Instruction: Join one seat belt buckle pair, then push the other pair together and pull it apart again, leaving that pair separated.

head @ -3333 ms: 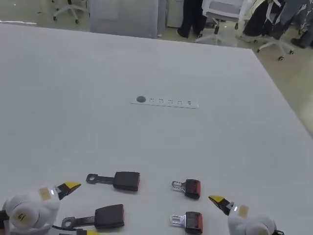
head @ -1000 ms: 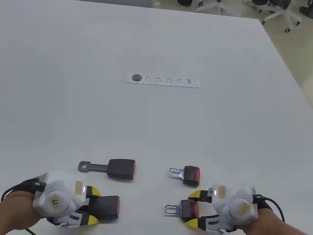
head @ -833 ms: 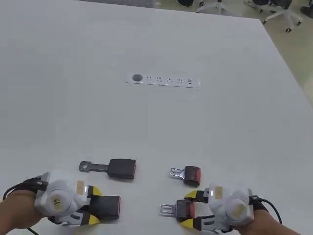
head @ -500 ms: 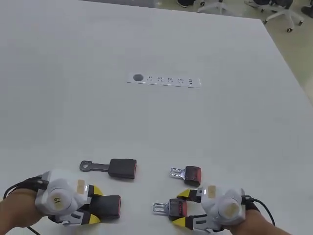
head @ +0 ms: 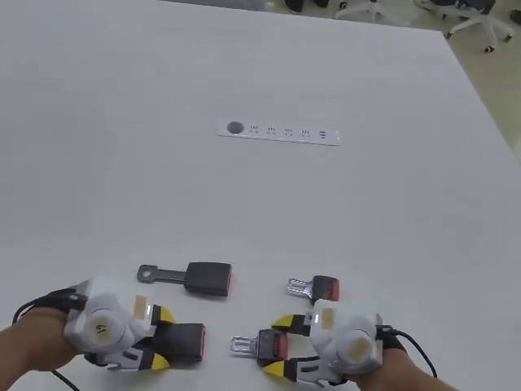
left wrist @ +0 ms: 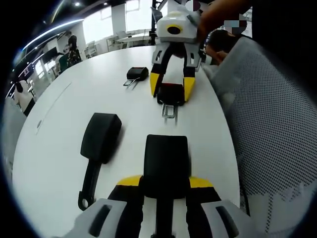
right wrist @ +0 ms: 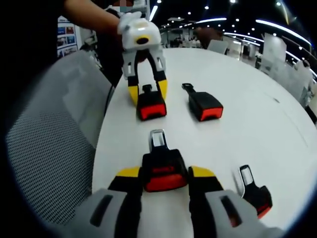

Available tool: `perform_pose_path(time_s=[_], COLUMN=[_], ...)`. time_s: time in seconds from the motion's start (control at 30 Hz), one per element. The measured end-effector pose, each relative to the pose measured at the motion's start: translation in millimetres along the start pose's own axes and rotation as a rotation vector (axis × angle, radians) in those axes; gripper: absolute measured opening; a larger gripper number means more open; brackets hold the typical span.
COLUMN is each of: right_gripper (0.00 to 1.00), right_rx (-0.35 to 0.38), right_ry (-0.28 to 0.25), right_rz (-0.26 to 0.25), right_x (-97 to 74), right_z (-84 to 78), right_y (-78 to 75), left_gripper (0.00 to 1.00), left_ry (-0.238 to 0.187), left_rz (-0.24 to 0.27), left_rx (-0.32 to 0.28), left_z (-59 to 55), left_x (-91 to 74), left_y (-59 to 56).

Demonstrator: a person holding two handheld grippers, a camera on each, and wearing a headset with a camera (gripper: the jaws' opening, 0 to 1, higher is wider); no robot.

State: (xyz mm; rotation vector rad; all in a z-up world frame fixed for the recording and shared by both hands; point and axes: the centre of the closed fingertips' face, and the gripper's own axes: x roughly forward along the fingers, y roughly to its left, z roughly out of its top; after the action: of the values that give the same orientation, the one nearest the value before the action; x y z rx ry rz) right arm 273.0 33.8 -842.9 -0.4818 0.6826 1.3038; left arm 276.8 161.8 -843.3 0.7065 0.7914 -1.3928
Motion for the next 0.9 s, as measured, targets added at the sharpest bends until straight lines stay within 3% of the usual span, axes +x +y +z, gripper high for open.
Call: perform_pose_path(time_s=[0.37, 0.9], right_gripper=[0.36, 0.36], right_rx=[0.006, -0.014], right_ry=[-0.024, -0.022], right_rz=[0.012, 0.014], right_x=[22.8, 37.2], right_z=[22.2, 37.6], right_y=[3.9, 9.2], left_gripper=[0.34, 0.34], left_ry=[0.01, 0.016], left_rz=[-0.012, -0.014], left_rx=[0.018, 0.025], left_z=[0.5, 0.4], left_x=[0.1, -0.2], left_y=[-0.7, -1.0])
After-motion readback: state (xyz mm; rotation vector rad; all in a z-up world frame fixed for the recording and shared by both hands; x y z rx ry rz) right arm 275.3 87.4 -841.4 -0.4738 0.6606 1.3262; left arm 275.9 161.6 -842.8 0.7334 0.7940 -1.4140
